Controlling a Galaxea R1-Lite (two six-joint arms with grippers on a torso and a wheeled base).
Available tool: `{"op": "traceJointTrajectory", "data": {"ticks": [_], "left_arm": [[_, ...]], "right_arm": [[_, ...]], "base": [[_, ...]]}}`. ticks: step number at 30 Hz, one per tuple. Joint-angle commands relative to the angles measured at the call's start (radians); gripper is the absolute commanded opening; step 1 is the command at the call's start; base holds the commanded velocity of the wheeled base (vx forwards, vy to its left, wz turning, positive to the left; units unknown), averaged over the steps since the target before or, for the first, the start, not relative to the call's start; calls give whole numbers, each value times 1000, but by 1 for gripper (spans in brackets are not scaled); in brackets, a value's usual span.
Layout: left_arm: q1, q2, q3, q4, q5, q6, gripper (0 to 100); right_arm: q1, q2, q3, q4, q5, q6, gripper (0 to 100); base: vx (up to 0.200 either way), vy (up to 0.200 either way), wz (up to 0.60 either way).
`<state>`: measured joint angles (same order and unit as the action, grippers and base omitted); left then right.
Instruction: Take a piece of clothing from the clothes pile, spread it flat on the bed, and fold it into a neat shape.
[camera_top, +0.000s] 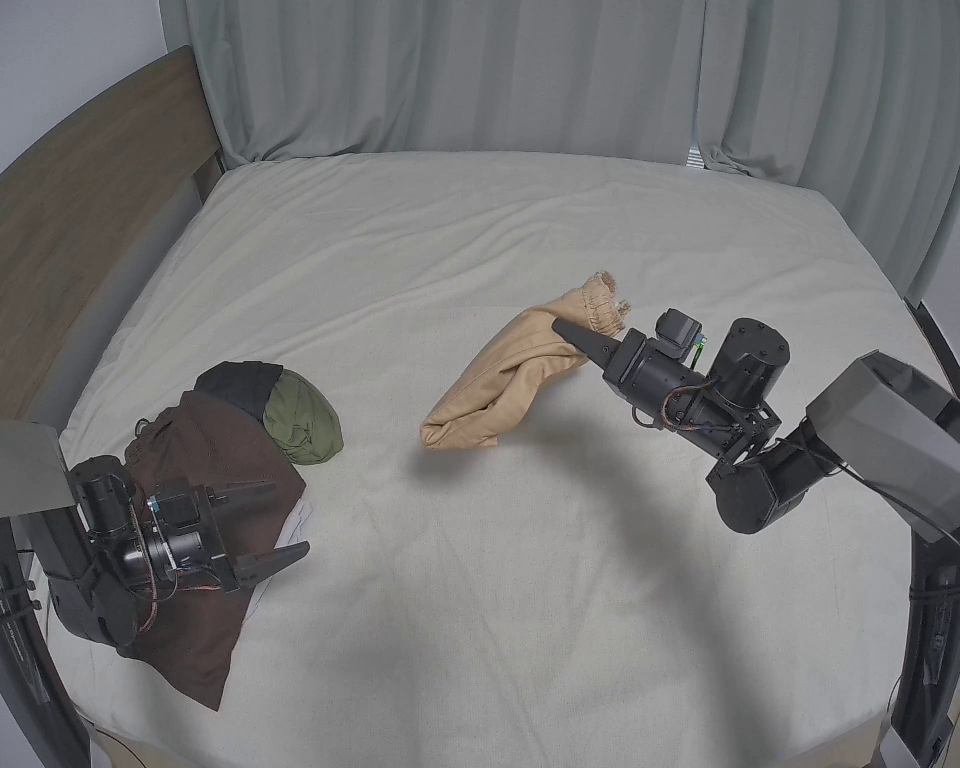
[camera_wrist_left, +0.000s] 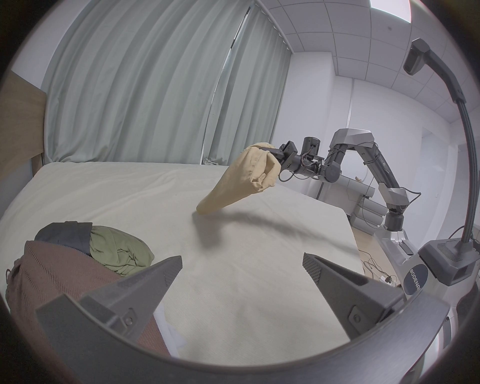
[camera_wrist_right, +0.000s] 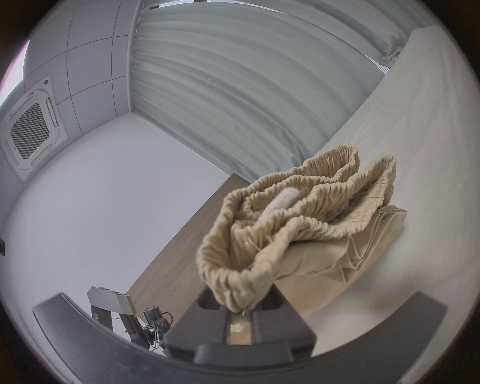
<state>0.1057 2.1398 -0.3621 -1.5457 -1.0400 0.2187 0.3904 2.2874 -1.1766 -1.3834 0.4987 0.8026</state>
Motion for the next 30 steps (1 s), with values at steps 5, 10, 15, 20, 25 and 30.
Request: {"op": "traceJointTrajectory", "data": {"ticks": [5, 10, 15, 20, 25, 30], "left_arm": [[0, 3, 3, -1, 0, 1, 100], [0, 3, 2, -1, 0, 1, 100], [-3, 6, 5, 1, 0, -1, 100], [-3, 8, 5, -1, 0, -1, 100], [-3, 8, 5, 1, 0, -1, 100], [-3, 9, 8, 1, 0, -1, 100]], "right_arm": [[-12, 98, -83, 6, -2, 1, 0], [-12, 109, -95, 6, -2, 1, 0], [-13, 99, -136, 40, -3, 1, 0], [-19, 98, -207, 87, -3, 3, 0], [-19, 110, -291, 127, -5, 18, 0], [-19, 161, -413, 161, -14, 24, 0]], "base": [[0, 0, 0], [0, 0, 0], [0, 0, 0], [0, 0, 0], [0, 0, 0], [0, 0, 0]]}}
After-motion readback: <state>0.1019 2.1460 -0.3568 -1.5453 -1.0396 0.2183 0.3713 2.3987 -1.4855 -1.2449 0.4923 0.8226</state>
